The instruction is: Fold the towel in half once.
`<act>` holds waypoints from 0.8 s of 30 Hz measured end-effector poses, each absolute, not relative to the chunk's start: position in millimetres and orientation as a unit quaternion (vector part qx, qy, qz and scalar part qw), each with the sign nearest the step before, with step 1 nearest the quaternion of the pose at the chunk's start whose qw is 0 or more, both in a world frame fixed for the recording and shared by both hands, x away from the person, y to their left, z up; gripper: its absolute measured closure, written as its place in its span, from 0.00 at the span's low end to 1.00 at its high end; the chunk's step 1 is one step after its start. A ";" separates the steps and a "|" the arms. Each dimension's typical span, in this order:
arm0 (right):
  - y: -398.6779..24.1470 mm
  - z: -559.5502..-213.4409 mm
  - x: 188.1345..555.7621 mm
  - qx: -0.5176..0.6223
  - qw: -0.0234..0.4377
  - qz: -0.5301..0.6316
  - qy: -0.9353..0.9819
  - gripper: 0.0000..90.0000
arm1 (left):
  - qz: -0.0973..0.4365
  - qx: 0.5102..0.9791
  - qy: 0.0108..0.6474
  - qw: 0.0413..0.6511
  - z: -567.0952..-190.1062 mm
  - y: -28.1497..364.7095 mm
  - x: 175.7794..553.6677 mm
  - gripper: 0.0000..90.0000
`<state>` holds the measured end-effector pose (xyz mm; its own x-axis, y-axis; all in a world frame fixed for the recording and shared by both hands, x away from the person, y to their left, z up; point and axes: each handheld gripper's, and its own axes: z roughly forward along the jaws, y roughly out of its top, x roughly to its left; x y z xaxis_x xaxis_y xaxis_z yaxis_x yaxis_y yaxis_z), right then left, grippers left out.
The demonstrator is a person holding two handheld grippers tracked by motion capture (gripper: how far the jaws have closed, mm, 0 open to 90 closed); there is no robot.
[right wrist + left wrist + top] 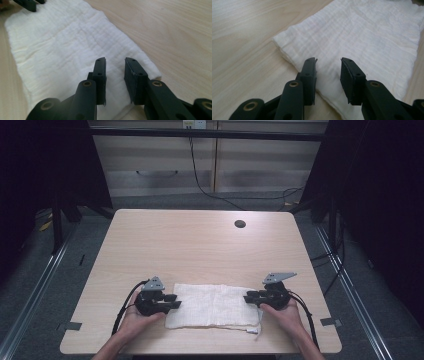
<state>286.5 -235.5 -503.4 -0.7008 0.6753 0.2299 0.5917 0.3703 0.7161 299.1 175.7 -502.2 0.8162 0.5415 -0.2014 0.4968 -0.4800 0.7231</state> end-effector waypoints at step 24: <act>-241.5 -497.7 325.6 0.399 0.064 0.422 0.812 0.73 | 0.028 0.858 0.309 0.409 -502.4 189.9 294.8 0.72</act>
